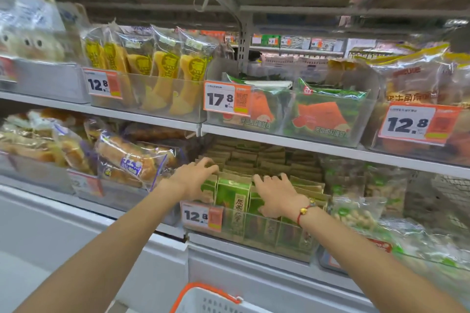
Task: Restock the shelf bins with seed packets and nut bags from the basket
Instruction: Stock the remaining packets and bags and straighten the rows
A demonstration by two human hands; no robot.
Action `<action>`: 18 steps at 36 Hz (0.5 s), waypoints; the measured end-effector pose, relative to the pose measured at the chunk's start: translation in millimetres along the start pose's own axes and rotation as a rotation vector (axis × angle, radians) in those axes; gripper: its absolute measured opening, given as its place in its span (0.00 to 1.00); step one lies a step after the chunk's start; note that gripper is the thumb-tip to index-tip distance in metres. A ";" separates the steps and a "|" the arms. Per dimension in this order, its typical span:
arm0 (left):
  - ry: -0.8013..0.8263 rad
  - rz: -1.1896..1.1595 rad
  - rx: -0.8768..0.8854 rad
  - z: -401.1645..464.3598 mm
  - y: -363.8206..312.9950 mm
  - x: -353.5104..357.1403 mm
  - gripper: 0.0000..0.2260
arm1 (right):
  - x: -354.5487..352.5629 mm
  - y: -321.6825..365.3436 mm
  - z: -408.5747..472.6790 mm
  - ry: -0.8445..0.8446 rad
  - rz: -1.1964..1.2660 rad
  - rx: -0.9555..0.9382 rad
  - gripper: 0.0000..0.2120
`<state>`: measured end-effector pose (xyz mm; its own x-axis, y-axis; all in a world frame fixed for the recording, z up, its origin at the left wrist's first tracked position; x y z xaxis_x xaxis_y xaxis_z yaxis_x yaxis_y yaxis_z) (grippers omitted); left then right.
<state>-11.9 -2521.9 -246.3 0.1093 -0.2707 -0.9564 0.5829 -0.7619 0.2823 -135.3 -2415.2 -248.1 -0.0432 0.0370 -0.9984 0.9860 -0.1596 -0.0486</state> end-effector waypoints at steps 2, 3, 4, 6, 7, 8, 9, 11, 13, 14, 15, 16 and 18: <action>-0.033 0.075 -0.013 -2.2 -2.1 -5.3 0.31 | -3.2 0.9 -3.4 -0.064 -0.004 -0.026 0.34; -0.070 0.102 -0.026 -4.5 -1.7 -10.3 0.29 | -5.8 -0.2 -4.9 -0.103 0.010 -0.030 0.33; -0.117 0.114 -0.045 -7.4 -0.4 -15.7 0.27 | -8.2 -1.9 -6.2 -0.146 0.026 -0.028 0.32; -0.204 0.104 -0.075 -15.1 1.1 -21.0 0.23 | -10.0 -3.1 -10.1 -0.243 0.044 -0.033 0.30; -0.237 0.083 -0.078 -18.6 -0.3 -20.3 0.22 | -8.7 -1.4 -12.3 -0.282 0.042 -0.045 0.28; -0.261 0.061 -0.066 -21.3 -4.1 -19.1 0.22 | -6.0 1.2 -14.0 -0.297 0.033 -0.060 0.27; -0.265 0.050 -0.044 -21.9 -8.5 -17.1 0.22 | -2.8 3.7 -14.7 -0.284 0.019 -0.076 0.27; -0.238 0.072 -0.012 -19.3 -13.1 -15.4 0.23 | -1.8 4.7 -12.4 -0.215 0.001 -0.095 0.29; -0.195 0.130 -0.023 -13.4 -11.1 -18.9 0.30 | -13.7 -0.4 -8.0 -0.181 0.049 -0.090 0.30; -0.184 0.155 -0.033 -10.1 -9.6 -22.5 0.34 | -24.2 -3.3 -6.5 -0.207 0.086 -0.084 0.31; -0.177 0.164 -0.036 -7.2 -8.8 -25.6 0.39 | -35.6 -5.9 -5.8 -0.257 0.112 -0.077 0.33; -0.158 0.155 -0.027 -4.3 -9.5 -27.1 0.43 | -44.7 -8.5 -6.0 -0.304 0.122 -0.059 0.37; -0.079 0.112 0.008 2.4 -14.0 -23.9 0.49 | -46.7 -16.5 -4.3 -0.269 0.117 0.025 0.46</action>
<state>-24.6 -2506.2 -227.2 0.1097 -0.3999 -0.9100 0.5639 -0.7289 0.3883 -148.8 -2410.1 -200.6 0.0261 -0.2457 -0.9690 0.9827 -0.1714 0.0699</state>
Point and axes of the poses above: each hand's wrist, its own z-axis towards the middle knuckle, its own x-axis out of the palm, y = z × x, the point moved 8 cm from there along z, towards the middle knuckle, and after that the axes turned 13 degrees about z, right-handed, at the moved point
